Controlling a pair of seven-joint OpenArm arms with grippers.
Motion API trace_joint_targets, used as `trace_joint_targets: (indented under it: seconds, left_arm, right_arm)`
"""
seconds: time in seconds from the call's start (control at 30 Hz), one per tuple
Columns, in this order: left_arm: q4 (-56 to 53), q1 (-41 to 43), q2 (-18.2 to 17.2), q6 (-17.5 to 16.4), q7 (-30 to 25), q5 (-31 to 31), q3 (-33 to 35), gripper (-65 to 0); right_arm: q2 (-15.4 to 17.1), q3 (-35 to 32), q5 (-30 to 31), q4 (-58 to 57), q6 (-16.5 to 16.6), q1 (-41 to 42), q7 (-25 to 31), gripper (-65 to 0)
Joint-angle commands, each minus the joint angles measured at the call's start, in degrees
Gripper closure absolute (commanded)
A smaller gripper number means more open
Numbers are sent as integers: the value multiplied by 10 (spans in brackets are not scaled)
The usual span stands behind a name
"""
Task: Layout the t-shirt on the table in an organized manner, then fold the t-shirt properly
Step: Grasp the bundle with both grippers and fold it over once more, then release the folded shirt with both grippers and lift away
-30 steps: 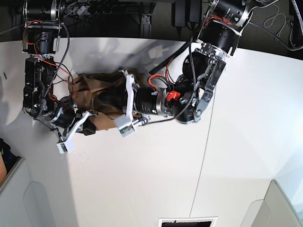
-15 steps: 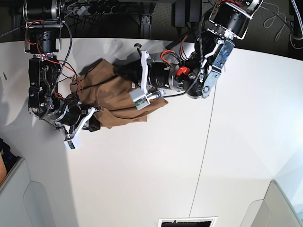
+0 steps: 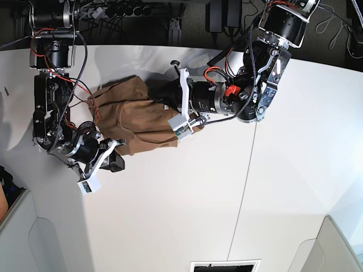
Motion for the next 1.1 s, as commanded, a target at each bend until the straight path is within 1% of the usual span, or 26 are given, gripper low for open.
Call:
trace_joint_targets:
  seconds: [0.0, 0.17, 0.23, 0.3, 0.4, 0.47, 0.57, 0.6, 0.77, 0.9, 0.97, 1.07]
  left_arm:
    - [-2, -7, 0, -5, -17, 3, -2, 0]
    - [-47, -15, 0, -5, -80, 75, -3, 0]
    - [-68, -26, 0, -5, -83, 93, -3, 0]
    - [-92, -40, 0, -5, -84, 108, -8, 0]
    - [-132, -61, 0, -5, -89, 111, -30, 0]
    - [-152, -75, 0, -5, -91, 110, -47, 0]
    - [-172, -99, 0, -5, -98, 111, -59, 0]
    - [-175, -106, 0, -5, -101, 111, -59, 0]
    - [-192, -137, 1, -5, -104, 111, -59, 0]
    - [-202, -148, 0, -5, -100, 111, -59, 0]
    - [-202, -148, 0, -5, -89, 105, -59, 0]
    - [-189, -147, -1, -5, -48, 64, -71, 0]
  right_arm:
    - [-3, -4, 5, -2, 5, 14, 9, 0]
    - [5, -26, -25, -29, 4, 8, 5, 0]
    - [17, -26, -4, -28, 4, 4, -14, 0]
    - [34, -26, 34, -22, 4, -4, -37, 0]
    - [55, -26, 86, -9, 4, -23, -61, 0]
    - [59, -26, 110, 5, 5, -42, -71, 0]
    - [54, -26, 138, 41, 5, -78, -82, 0]
    - [49, -26, 138, 54, 11, -91, -84, 0]
    - [18, -26, 137, 123, 11, -157, -84, 0]
    - [-4, -26, 132, 151, 11, -183, -83, 0]
    - [-5, -26, 125, 157, 10, -183, -81, 0]
    - [-4, -13, 107, 167, 10, -179, -81, 0]
